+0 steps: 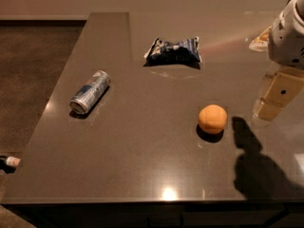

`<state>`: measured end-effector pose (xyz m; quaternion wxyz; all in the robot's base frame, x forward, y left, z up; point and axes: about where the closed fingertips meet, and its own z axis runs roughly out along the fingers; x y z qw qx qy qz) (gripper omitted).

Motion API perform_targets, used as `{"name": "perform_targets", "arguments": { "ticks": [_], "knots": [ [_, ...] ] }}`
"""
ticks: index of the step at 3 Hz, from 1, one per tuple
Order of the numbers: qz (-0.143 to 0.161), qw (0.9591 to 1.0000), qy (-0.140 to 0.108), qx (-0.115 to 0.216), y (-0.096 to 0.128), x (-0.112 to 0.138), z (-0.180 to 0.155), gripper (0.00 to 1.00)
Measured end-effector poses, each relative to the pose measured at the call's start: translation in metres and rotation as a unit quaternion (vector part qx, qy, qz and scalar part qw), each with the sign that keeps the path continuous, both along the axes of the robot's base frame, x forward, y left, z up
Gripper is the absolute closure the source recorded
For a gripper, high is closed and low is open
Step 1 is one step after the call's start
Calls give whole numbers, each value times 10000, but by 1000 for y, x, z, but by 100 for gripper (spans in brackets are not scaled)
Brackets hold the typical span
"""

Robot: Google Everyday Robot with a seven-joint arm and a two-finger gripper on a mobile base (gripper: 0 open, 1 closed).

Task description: Move orange near redbull can

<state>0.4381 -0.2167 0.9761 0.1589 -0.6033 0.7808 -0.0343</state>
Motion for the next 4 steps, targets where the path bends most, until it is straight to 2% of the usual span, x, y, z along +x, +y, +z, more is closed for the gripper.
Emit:
{"name": "perform_targets", "arguments": {
  "ticks": [2, 4],
  "knots": [
    [63, 10000, 41, 16, 3, 4, -7, 0],
    [74, 9975, 527, 475, 23, 12, -51, 0]
  ]
}}
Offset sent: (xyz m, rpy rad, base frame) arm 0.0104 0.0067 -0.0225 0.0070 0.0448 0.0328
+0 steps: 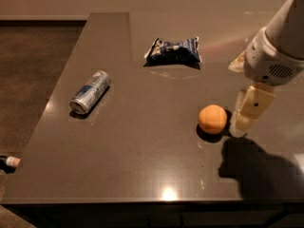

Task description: Move orange near redbull can

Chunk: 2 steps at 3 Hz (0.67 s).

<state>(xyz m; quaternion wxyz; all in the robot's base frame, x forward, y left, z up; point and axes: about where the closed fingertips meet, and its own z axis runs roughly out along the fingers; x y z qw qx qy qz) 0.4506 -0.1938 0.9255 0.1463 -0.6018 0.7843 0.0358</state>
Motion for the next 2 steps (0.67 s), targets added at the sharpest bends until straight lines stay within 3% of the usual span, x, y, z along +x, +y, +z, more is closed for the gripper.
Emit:
{"name": "perform_targets", "arguments": {
  "ticks": [2],
  "knots": [
    [-35, 9990, 343, 286, 39, -5, -52, 0]
  ]
}}
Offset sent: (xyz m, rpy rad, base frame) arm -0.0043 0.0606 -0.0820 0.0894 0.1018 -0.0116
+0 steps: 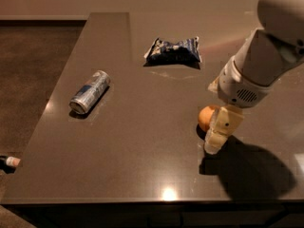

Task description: Move orange near redbull can

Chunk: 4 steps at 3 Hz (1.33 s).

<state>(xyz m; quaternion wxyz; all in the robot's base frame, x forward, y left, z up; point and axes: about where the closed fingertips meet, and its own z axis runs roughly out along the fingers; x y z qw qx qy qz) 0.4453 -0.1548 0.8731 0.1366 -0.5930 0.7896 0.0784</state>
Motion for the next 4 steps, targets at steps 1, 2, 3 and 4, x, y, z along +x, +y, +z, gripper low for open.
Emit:
{"name": "perform_targets", "arguments": {
  "ticks": [1, 2, 3, 4],
  "knots": [
    [-61, 9999, 70, 58, 8, 7, -19, 0],
    [-235, 9997, -25, 70, 4, 19, -25, 26],
    [-285, 9995, -110, 39, 0, 24, -20, 49],
    [-140, 9999, -49, 71, 11, 29, -9, 72]
  ]
}}
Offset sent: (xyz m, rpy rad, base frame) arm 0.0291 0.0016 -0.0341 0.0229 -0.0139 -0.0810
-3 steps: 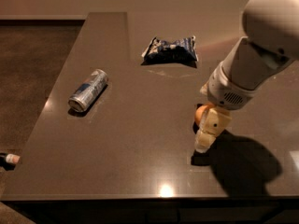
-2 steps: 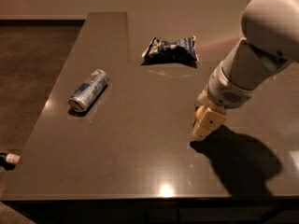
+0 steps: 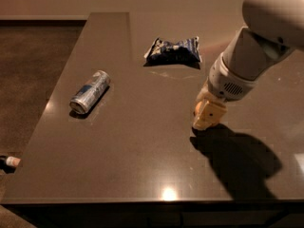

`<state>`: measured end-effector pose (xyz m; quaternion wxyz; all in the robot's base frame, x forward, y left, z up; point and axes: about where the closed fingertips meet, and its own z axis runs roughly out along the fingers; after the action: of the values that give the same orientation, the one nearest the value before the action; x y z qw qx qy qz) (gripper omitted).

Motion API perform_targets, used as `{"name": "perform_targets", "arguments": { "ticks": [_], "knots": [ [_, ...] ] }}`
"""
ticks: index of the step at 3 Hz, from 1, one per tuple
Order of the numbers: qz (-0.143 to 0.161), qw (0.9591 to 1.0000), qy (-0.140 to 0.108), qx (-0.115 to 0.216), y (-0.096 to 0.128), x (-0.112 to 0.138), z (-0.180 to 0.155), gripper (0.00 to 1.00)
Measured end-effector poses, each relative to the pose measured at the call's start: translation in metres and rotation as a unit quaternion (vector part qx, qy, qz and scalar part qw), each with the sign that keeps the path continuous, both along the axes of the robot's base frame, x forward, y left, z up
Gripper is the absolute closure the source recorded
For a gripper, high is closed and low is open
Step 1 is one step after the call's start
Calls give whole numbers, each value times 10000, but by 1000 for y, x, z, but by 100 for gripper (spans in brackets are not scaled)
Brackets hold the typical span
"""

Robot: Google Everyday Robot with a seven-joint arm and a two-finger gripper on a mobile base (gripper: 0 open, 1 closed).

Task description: Move orange near redbull can

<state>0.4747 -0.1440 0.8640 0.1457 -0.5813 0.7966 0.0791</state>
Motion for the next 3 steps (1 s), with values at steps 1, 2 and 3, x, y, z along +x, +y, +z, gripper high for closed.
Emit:
{"name": "perform_targets", "arguments": {
  "ticks": [1, 2, 3],
  "knots": [
    [340, 9988, 6, 351, 42, 15, 11, 96],
    [718, 9943, -52, 789, 95, 33, 16, 100],
    [928, 9886, -152, 1179, 143, 50, 18, 100]
  ]
}}
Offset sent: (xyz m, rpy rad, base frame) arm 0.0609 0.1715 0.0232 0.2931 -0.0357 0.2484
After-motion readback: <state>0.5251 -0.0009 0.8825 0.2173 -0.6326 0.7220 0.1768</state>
